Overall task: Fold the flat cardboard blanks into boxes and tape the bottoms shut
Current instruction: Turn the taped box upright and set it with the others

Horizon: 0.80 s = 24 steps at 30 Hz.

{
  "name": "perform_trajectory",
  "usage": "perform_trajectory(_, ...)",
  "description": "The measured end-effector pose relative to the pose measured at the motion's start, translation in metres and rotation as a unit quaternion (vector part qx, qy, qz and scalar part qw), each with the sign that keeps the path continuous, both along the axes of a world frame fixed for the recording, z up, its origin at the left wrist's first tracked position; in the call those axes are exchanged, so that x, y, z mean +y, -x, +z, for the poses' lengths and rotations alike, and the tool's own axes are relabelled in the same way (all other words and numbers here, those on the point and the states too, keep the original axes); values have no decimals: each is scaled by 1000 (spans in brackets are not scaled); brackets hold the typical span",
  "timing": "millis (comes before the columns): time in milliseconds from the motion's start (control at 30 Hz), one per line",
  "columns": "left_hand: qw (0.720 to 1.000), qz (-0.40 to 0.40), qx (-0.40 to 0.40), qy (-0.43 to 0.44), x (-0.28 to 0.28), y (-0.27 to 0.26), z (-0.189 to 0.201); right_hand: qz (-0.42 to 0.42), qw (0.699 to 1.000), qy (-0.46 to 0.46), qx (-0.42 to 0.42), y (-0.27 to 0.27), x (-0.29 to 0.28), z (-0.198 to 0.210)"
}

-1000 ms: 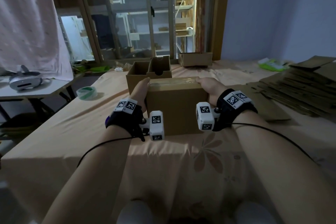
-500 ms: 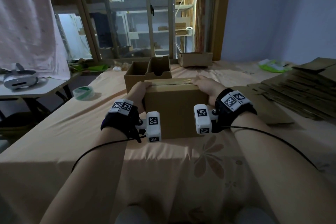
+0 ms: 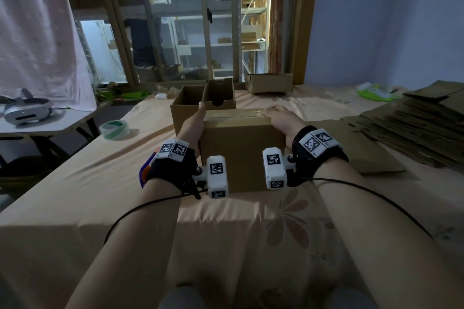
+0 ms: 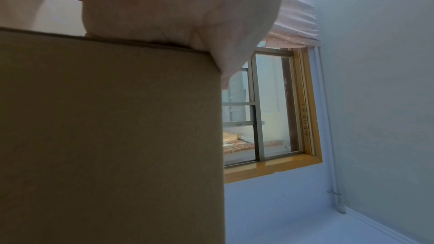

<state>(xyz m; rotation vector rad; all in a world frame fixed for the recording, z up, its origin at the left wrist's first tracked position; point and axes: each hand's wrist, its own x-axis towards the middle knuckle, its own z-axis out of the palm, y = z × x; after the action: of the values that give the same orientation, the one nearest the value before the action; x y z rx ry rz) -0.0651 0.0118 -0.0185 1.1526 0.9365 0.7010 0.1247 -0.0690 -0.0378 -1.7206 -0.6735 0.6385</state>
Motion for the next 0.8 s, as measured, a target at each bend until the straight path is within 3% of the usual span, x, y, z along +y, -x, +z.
perform_trajectory(400, 998, 4, 65, 10, 13, -6, -2, 20, 997, -21, 66, -10, 5, 0)
perform_trajectory(800, 998, -11, 44, 32, 19, -6, -4, 17, 997, -20, 67, -10, 4, 0)
